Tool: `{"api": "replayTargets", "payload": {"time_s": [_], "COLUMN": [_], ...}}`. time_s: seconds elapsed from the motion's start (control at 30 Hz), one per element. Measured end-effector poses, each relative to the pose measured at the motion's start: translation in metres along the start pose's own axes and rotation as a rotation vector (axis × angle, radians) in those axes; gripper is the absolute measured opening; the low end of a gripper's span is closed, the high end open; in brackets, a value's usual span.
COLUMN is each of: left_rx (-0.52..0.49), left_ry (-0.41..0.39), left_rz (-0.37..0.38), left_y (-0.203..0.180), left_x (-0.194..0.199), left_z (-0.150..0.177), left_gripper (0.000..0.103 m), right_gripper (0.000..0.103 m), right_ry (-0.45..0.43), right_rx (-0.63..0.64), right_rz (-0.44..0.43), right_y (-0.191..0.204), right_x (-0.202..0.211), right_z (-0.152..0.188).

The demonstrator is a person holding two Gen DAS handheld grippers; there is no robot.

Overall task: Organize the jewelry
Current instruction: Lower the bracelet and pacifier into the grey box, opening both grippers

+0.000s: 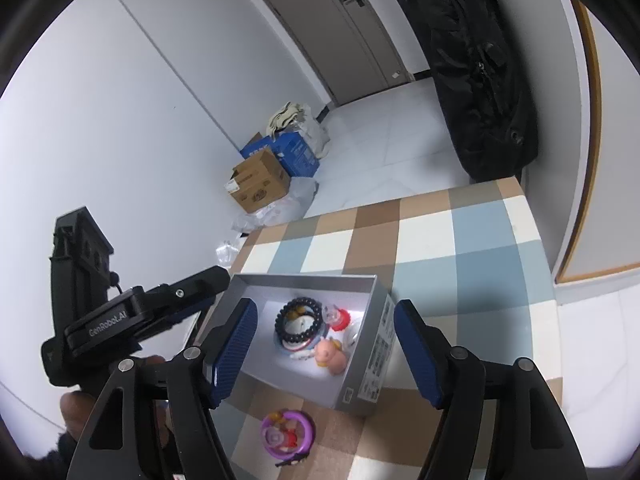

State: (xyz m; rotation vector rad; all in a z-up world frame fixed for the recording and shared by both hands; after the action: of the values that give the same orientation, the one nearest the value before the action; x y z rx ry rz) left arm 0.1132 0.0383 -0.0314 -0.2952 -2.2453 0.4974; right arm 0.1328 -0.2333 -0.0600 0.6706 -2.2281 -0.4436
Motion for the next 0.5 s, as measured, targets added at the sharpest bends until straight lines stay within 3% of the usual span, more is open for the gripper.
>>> {"api": "replayTargets", "payload": {"time_s": [0.17, 0.5], "left_rx": [-0.068, -0.085], "left_ry": [-0.049, -0.077], "left_rz": [-0.036, -0.085], "left_y": [-0.004, 0.004], "left_x": [0.011, 0.033], "left_z": [0.007, 0.030], "left_gripper": [0.082, 0.082], "right_gripper": [0.077, 0.083], "right_ry": [-0.004, 0.012], "right_rx": [0.065, 0.121], "right_rz": [-0.004, -0.019], "right_y": [0.012, 0.027], "right_x": [0.003, 0.010], "right_z": [0.007, 0.028]}}
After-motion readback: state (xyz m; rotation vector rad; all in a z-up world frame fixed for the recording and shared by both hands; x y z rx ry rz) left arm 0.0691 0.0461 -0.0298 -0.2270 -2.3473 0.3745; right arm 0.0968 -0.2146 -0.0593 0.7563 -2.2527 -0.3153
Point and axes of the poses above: each gripper's, at about its wrist camera, not at the fingertips, and x roughly against the way its jaws point, y to its left, z to its underside, the point moved 1 cm from there along -x, roughly the way its jaws point, and after that the axes turned 2 degrees about -y, right-handed, at the moved point
